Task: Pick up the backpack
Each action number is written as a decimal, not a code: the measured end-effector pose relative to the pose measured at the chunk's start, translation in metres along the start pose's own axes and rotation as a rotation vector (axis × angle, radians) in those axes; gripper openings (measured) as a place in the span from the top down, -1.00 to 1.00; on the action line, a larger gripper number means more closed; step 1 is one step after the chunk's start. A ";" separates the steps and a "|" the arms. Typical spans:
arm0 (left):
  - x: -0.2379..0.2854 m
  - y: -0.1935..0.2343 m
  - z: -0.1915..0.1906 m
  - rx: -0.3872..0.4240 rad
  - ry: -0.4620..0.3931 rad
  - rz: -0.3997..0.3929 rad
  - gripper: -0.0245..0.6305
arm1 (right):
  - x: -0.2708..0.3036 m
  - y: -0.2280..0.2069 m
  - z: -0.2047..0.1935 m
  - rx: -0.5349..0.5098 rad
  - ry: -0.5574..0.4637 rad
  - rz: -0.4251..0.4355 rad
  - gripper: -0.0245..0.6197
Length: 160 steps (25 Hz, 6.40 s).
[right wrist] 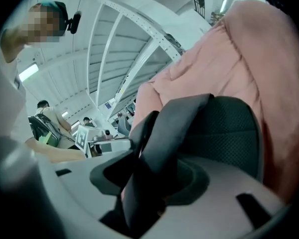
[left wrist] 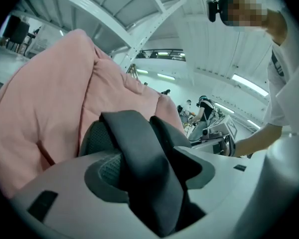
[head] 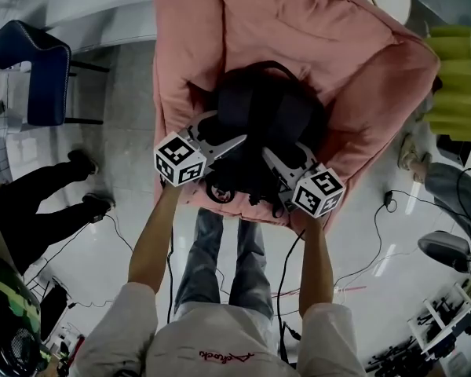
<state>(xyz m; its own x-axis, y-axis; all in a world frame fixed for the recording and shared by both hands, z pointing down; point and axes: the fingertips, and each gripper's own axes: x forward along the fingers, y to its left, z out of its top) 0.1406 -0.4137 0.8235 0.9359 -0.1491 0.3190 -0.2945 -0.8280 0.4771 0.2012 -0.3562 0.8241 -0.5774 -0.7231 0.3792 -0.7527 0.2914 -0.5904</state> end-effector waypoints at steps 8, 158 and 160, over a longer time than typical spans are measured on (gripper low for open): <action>0.000 0.017 0.031 -0.020 -0.072 -0.028 0.16 | 0.015 -0.006 0.034 -0.044 -0.044 0.009 0.34; -0.307 -0.489 0.085 0.176 -0.401 0.018 0.77 | -0.376 0.429 0.001 -0.289 -0.489 -0.411 0.76; -0.308 -0.486 0.083 0.173 -0.402 0.023 0.77 | -0.373 0.428 0.000 -0.287 -0.481 -0.411 0.76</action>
<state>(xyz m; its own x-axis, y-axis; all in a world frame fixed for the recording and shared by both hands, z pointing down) 0.0115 -0.0102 0.4254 0.9401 -0.3392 -0.0327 -0.3119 -0.8951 0.3185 0.0944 0.0386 0.4301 -0.0729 -0.9882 0.1348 -0.9726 0.0405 -0.2290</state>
